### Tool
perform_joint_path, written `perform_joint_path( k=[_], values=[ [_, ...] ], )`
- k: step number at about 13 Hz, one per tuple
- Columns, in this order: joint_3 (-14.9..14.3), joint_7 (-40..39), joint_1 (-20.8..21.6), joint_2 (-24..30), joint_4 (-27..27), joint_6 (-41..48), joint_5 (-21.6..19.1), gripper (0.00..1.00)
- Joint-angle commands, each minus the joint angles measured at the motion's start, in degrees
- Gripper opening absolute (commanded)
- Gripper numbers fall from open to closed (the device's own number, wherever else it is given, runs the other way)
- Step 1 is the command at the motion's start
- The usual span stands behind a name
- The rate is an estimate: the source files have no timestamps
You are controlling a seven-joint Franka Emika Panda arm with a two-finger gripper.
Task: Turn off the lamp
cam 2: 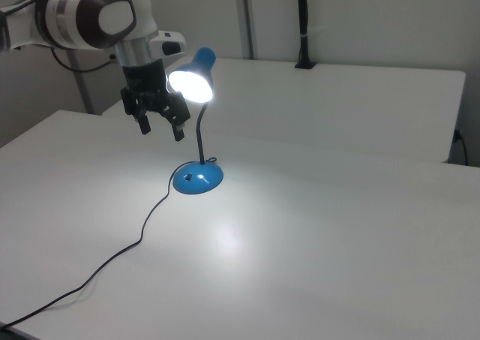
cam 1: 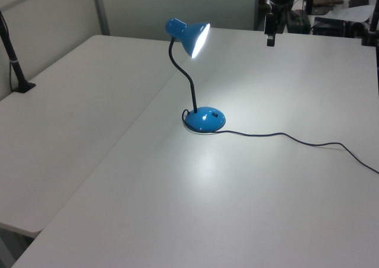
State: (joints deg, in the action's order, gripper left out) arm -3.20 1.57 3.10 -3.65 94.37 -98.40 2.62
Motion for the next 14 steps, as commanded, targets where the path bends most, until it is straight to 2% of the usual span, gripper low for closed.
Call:
perform_joint_path(
  k=[1, 10, 11, 12, 13, 14],
  values=[
    [-0.2, 0.1, -0.3, 0.8, 0.3, 0.3, -1.2, 1.00],
    [-0.2, -0.8, -0.3, 0.7, 0.3, 0.5, -1.1, 1.00],
    [-0.2, -0.8, -0.2, 0.7, 0.3, 0.5, -1.1, 0.82],
    [-0.2, -0.9, -0.2, 0.7, 0.3, 0.5, -1.1, 0.48],
    [-0.1, -0.9, -0.2, 0.7, 0.3, 0.5, -1.1, 0.31],
    [-0.1, -1.1, -0.2, 0.7, 0.3, 0.5, -1.1, 0.09]
  ],
)
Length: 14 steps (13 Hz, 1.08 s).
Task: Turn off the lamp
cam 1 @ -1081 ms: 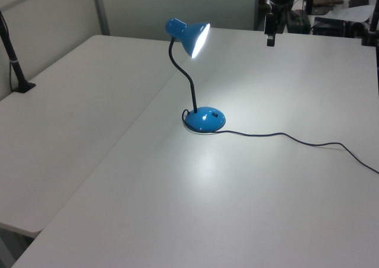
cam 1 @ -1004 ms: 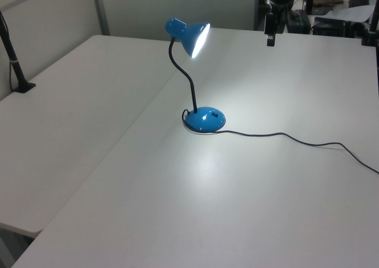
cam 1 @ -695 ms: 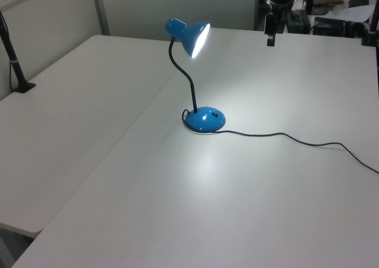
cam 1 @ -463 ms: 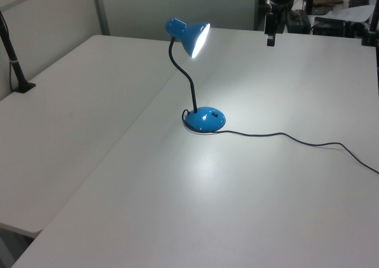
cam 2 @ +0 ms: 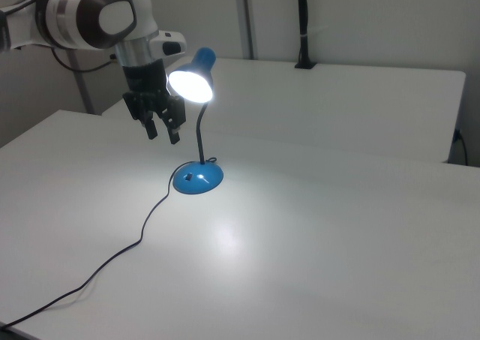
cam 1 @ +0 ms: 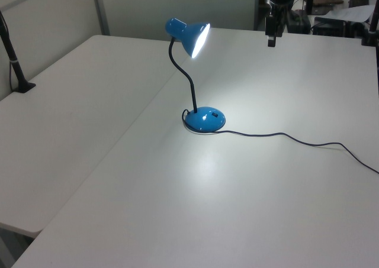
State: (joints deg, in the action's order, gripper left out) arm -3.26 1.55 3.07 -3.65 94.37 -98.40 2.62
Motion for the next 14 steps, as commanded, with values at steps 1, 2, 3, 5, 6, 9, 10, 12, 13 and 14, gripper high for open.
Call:
perform_joint_path(
  k=[1, 2, 3, 5, 6, 9, 10, 12, 13, 14],
  values=[
    [-0.1, -1.8, -0.2, 0.7, 0.3, 0.5, -1.1, 0.00],
    [-0.1, -2.5, -0.2, 0.7, 0.3, 0.5, -1.1, 0.00],
    [-0.1, -2.9, -0.2, 0.6, 0.3, 0.5, -1.1, 0.00],
    [-0.1, -3.7, -0.2, 0.6, 0.4, 0.5, -1.1, 0.00],
    [-0.1, -3.8, -0.2, 0.5, 0.4, 0.3, -1.1, 0.00],
    [0.4, -3.7, 0.7, -1.8, 0.6, -1.8, -1.1, 0.00],
    [0.4, -3.6, 2.3, -2.9, 0.8, -4.0, -1.0, 0.00],
    [0.4, -3.0, 3.5, -5.7, 1.3, -7.7, -1.0, 0.00],
    [0.4, -2.9, 4.3, -6.6, 1.2, -8.6, -1.0, 0.00],
    [0.4, -2.8, 4.7, -8.2, 1.2, -10.2, -1.0, 0.00]
  ],
)
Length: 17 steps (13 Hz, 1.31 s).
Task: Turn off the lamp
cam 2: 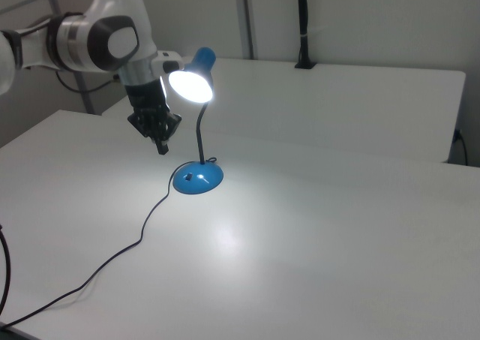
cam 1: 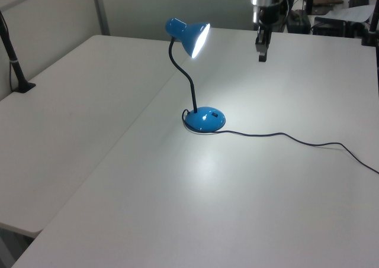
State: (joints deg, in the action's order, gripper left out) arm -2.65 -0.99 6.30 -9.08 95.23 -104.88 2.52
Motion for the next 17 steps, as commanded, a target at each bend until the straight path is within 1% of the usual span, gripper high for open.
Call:
perform_joint_path(
  k=[1, 4, 8, 10, 17],
  values=[
    [-0.2, 0.4, 1.9, -3.7, 0.2, -5.2, -1.0, 0.00],
    [-0.2, 2.7, 2.8, -7.1, 0.0, -9.8, -1.0, 0.00],
    [-0.2, 2.8, 3.5, -11.7, -0.2, -17.3, -1.0, 0.00],
    [-0.2, 2.9, 3.7, -12.5, -0.2, -19.6, -1.1, 0.00],
    [-0.2, 3.7, 4.3, -17.9, -0.2, -28.9, -1.2, 0.00]
  ],
)
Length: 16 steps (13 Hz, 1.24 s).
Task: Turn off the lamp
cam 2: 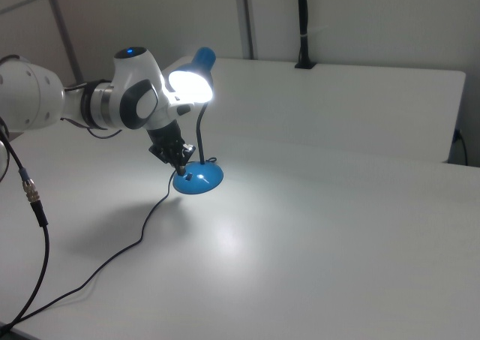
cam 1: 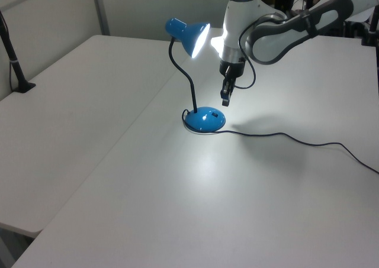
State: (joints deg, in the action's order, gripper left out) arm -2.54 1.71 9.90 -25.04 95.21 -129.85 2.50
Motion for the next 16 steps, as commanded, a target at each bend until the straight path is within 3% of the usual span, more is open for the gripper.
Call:
perform_joint_path(
  k=[1, 16],
  values=[
    [-0.3, 1.0, 0.7, -2.6, -0.2, -5.0, -1.2, 0.00],
    [-0.4, 0.8, 1.1, -3.4, -0.3, -7.6, -1.0, 0.00]
  ],
)
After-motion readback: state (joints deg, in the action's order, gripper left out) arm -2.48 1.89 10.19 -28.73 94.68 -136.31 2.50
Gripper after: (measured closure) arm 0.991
